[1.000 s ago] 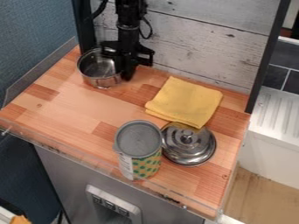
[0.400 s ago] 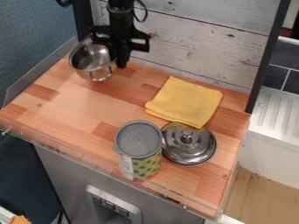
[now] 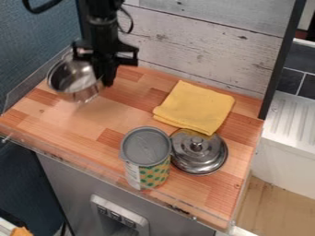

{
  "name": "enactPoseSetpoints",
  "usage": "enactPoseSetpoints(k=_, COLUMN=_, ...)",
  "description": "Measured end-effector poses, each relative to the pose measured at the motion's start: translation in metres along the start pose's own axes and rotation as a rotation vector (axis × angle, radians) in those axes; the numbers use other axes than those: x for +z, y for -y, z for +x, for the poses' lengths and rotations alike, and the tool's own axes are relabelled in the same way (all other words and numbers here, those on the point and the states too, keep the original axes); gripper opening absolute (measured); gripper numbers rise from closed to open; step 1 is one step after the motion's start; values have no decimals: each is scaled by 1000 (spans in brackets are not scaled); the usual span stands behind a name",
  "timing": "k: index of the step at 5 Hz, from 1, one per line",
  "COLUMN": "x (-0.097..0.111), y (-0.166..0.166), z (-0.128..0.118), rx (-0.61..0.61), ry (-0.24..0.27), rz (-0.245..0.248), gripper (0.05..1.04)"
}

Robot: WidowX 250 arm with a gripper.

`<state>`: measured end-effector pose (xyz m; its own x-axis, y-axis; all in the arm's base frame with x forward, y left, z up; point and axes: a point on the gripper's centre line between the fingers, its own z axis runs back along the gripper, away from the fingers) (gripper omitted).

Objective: Move the silver pot to the left side of table

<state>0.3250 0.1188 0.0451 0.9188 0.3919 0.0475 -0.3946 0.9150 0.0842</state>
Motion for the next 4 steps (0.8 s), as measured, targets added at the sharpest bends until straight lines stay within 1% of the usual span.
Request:
enactPoseSetpoints(k=1, x=-16, y=-2, z=-21, rx=-2, ry=-59, rz=11, gripper=73)
enactPoseSetpoints(k=2, x=-23, y=-5, z=-34, rx=14, ry=-99, rz=6, gripper=73)
enactPoseSetpoints(k=3, x=-25, y=-9, z=-38, rx=29, ry=-117, rz=23, gripper=73)
enactPoseSetpoints(k=4, x=-25, y=-12, z=-39, rx=46, ry=-119, rz=31, gripper=96)
